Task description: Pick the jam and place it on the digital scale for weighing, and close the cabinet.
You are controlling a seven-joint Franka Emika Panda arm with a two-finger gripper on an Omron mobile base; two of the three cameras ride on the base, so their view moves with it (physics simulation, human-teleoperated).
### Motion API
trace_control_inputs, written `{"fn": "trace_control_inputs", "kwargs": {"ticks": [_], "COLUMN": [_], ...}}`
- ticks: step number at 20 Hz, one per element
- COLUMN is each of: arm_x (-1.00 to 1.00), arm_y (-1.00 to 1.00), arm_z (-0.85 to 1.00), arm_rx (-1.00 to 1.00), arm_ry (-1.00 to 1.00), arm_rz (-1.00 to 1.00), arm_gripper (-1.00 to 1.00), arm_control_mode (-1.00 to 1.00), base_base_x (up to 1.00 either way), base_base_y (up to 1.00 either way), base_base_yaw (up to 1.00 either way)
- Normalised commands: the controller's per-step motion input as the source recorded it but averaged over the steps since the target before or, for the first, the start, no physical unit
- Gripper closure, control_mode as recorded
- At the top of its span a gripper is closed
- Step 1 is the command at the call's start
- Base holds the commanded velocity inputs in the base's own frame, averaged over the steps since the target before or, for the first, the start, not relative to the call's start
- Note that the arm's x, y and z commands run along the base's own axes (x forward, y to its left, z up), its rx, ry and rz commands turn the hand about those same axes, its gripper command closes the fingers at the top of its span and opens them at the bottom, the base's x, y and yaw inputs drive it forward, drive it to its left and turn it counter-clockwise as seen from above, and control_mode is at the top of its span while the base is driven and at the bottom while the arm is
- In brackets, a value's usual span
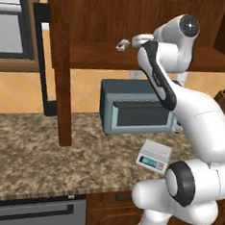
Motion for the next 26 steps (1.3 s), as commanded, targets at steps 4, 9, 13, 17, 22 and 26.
{"fn": "trace_control_inputs", "kwargs": {"ticks": [4, 9, 13, 17, 22, 26], "arm_x": [-1.0, -1.0, -1.0, -0.59, 0.0, 0.56], "arm_y": [-0.05, -0.07, -0.47, -0.86, -0.91, -0.59], "arm_z": [0.01, -0.41, -1.0, -1.0, -1.0, -1.0], "arm_rx": [0.0, 0.0, -0.02, -0.01, 0.0, 0.0], "arm_ry": [0.03, 0.0, 0.03, 0.19, 0.17, 0.01], "arm_rz": [0.03, 0.02, 0.11, 0.19, 0.31, 0.38], "arm_gripper": [1.0, 1.0, 1.0, 1.0, 1.0, 1.0], "arm_control_mode": [-1.0, -1.0, -1.0, -1.0, -1.0, -1.0], "base_base_x": [0.0, 0.0, 0.0, 0.0, 0.0, 0.0], "base_base_y": [0.0, 0.0, 0.0, 0.0, 0.0, 0.0], "base_base_yaw": [0.0, 0.0, 0.0, 0.0, 0.0, 0.0]}}
